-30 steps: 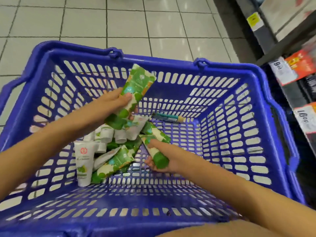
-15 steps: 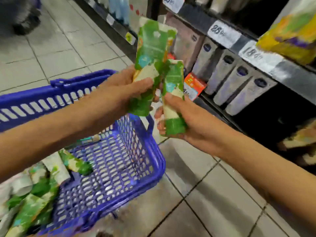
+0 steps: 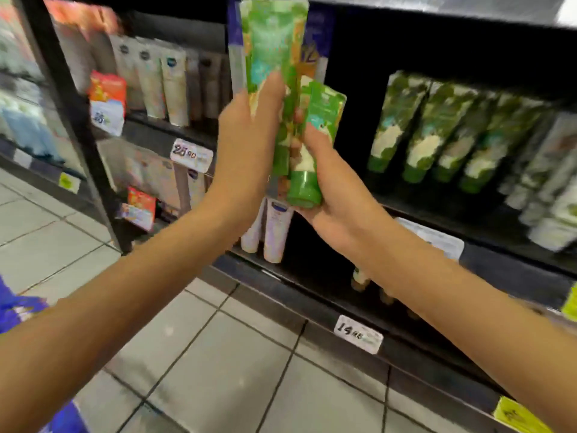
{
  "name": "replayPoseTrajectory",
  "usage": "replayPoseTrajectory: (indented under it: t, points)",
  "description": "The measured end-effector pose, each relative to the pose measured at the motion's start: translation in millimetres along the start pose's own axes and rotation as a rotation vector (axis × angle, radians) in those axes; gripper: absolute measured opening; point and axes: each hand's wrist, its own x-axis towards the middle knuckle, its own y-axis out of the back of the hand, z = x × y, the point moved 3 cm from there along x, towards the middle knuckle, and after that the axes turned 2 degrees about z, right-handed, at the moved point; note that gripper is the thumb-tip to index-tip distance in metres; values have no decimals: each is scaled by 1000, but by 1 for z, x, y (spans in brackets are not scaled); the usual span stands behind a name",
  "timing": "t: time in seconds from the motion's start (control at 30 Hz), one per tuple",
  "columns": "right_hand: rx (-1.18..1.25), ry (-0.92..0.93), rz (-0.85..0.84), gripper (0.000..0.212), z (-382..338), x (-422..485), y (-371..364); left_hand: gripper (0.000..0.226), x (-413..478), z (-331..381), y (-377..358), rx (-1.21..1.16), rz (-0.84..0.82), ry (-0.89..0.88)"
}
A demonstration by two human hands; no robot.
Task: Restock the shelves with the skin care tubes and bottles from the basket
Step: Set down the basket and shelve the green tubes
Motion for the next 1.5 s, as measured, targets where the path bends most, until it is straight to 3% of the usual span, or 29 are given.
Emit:
replayPoseTrajectory:
  t: [0.13,0.27,0.37,0.5,0.67,0.97,1.13,1.5]
  points:
    - [-143,52,27,32,-21,-18,33,22,-9,-6,-23,-133,-89,-6]
    - [-295,185,254,24,-62,-23,74,10,-15,-15,-45,-221,-275,109]
    - [-515,211,461,41,-98,-16,108,7,-21,-31,-55,-217,-464,234]
    - [-430,44,587,40,-120,-4,151,12,-21,-41,-50,-207,-554,265]
    - [-543,203,861,56,-129,4,190,34,-17,-43,-37,-116,-589,200]
    - [-808,268,759,61,-95,14,201,38,-21,-48,-33,-150,-628,225]
    - [-833,271,829,63,-84,21,202,18,-18,-44,-34,-161,-601,272]
    - [-741,286,897,60,-80,30,204,17,-13,-21,-49,-242,-488,366]
